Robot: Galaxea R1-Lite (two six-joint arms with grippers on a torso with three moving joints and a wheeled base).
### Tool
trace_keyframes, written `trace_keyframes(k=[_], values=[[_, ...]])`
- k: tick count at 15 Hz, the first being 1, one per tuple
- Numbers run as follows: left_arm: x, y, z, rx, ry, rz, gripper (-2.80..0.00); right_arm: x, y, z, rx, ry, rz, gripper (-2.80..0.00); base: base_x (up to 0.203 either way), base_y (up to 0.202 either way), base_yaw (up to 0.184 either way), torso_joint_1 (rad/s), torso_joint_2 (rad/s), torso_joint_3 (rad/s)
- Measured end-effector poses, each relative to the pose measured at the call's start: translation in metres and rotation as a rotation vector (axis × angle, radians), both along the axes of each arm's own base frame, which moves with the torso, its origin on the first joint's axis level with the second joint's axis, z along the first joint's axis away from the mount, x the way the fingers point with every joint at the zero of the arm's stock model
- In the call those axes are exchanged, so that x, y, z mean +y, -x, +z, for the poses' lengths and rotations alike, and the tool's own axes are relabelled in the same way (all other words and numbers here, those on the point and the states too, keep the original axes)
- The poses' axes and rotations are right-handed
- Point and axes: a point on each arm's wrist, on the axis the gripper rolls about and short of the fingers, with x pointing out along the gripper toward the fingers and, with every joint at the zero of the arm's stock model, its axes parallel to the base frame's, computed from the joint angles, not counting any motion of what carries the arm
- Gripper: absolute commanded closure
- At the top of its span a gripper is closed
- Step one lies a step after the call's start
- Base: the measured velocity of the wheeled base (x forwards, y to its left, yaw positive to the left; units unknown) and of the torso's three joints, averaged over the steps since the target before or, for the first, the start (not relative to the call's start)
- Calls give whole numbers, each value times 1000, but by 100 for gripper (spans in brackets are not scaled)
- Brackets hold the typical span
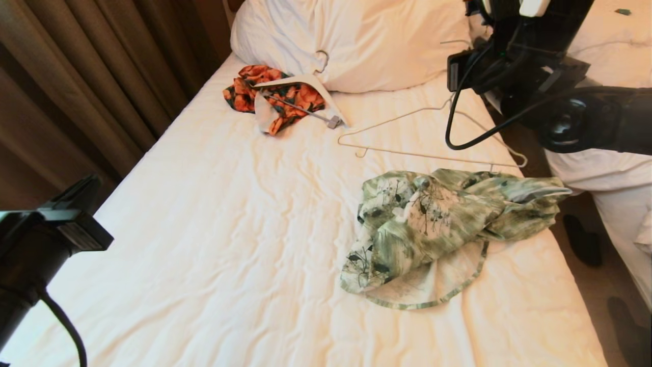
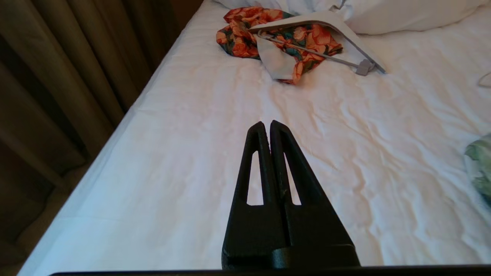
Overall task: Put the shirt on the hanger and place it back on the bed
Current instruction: Place the hanger on the bed
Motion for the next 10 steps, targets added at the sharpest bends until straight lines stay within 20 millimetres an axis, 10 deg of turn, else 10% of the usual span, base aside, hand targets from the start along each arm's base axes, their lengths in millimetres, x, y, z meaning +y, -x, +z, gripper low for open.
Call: trace_keyframes(k=[10], values=[[4, 80, 6, 62, 111, -170, 0, -28, -53, -47, 143, -16, 43, 0, 0, 0, 0, 0, 0, 0]])
